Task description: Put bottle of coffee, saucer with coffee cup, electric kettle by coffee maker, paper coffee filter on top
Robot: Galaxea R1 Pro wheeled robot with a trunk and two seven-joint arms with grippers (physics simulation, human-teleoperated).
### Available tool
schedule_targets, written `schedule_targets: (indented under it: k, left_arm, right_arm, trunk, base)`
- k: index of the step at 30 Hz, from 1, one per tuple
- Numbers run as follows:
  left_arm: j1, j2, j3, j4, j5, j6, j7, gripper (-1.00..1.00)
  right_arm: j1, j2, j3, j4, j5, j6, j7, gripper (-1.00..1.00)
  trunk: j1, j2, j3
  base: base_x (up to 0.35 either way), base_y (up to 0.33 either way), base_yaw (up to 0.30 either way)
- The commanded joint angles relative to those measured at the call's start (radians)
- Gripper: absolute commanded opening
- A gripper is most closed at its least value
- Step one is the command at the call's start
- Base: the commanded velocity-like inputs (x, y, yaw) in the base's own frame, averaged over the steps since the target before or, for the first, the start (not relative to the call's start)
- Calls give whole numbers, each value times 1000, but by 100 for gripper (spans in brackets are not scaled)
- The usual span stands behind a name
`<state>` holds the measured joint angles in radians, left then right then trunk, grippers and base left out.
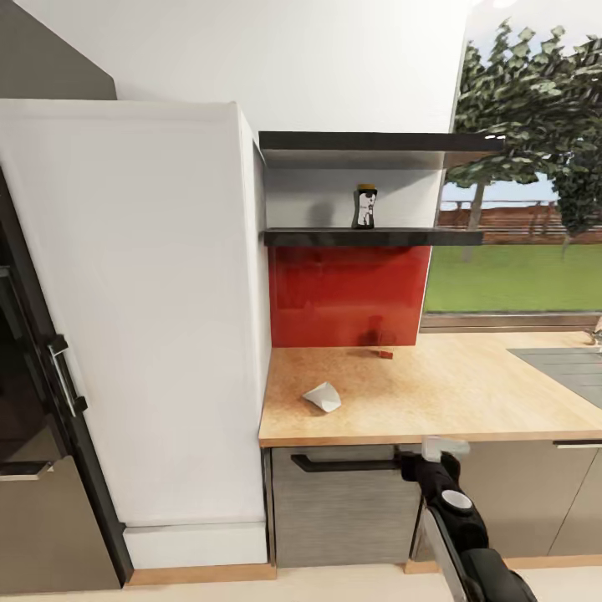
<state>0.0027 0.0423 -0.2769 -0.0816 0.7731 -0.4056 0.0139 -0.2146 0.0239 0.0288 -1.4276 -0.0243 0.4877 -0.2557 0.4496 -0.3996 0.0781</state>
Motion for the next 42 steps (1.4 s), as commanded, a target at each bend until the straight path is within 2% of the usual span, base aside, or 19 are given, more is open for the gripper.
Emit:
schedule_targets:
  k: [1, 3, 6, 9, 13, 15, 16, 17, 19, 22, 23, 25, 27, 29, 32, 36, 38, 40, 42]
  left_arm:
    - [0, 1, -8, -3, 8, -1, 1, 100]
    - [0, 2, -8, -9, 8, 0, 1, 100]
    - [0, 2, -8, -13, 8, 1, 1, 100]
    - [0, 3, -9, -18, 8, 2, 1, 100]
    - [0, 5, -10, -19, 7, 5, 1, 100]
    - [0, 5, -10, -20, 5, 5, 1, 100]
    - [0, 5, -10, -21, 3, 5, 1, 100]
    - [0, 5, -10, -22, -3, 5, 1, 100]
    - [0, 3, -10, -24, -14, 5, 0, 100]
    - [0, 3, -10, -26, -45, 5, 1, 100]
    - [0, 3, -10, -27, -50, 5, 1, 100]
    - [0, 2, -10, -29, -64, 5, 1, 100]
    - [0, 2, -10, -30, -69, 5, 1, 100]
    - [0, 2, -9, -30, -71, 5, 1, 100]
    - [0, 2, -9, -30, -73, 3, 1, 100]
    - [0, -1, -8, -31, -75, -1, 1, 100]
    - [0, -1, -9, -32, -75, -2, 1, 100]
    - [0, -1, -9, -31, -75, -3, 1, 100]
    - [0, -1, -9, -30, -75, -5, 1, 100]
  right_arm:
    - [-3, 3, 2, -36, -4, 50, -6, 100]
    - [-39, 30, 4, -101, -3, 170, -8, 100]
    - [-95, 64, 4, -127, -3, 231, -12, 100]
    - [-210, 92, 5, -139, -3, 337, -29, 100]
    - [-413, 133, 5, -145, -2, 559, -82, 100]
    - [-485, 148, 5, -145, 9, 559, -96, 100]
    - [-525, 151, 5, -145, 33, 559, -101, 100]
    - [-610, 151, 4, -145, 147, 559, -92, 100]
    - [-674, 151, 3, -145, 244, 559, -40, 100]
    - [-755, 151, 0, -142, 343, 559, 59, 100]
    - [-773, 151, -1, -142, 361, 559, 77, 100]
    - [-836, 151, -6, -139, 438, 559, 134, 100]
    - [-877, 151, -9, -136, 485, 559, 165, 100]
    - [-914, 151, -12, -132, 515, 559, 188, 100]
    - [-957, 151, -18, -127, 534, 559, 202, 100]
    - [-1056, 151, -59, -101, 547, 559, 210, 100]
    - [-1113, 151, -90, -51, 548, 559, 210, 100]
    - [-1214, 151, -160, 63, 549, 559, 211, 100]
    - [-1271, 151, -198, 138, 548, 559, 211, 100]
  trunk:
    - [0, 0, 0]
    - [0, 0, 0]
    - [0, 0, 0]
    - [0, 0, 0]
    - [0, 0, 0]
    - [0, 0, 0]
    - [0, 0, 0]
    - [0, 0, 0]
    - [0, 0, 0]
    - [0, 0, 0]
    - [0, 0, 0]
    - [0, 0, 0]
    - [0, 0, 0]
    - [0, 0, 0]
    - [0, 0, 0]
    - [0, 0, 0]
    - [0, 0, 0]
    - [0, 0, 0]
    - [0, 0, 0]
  base:
    - [0, 0, 0]
    - [0, 0, 0]
    - [0, 0, 0]
    - [0, 0, 0]
    - [0, 0, 0]
    - [0, 0, 0]
    - [0, 0, 0]
    - [0, 0, 0]
    - [0, 0, 0]
    - [0, 0, 0]
    - [0, 0, 0]
    - [0, 0, 0]
    - [0, 0, 0]
    - [0, 0, 0]
    - [0, 0, 0]
    - [0, 0, 0]
    - [0, 0, 0]
    - [0, 0, 0]
    - [0, 0, 0]
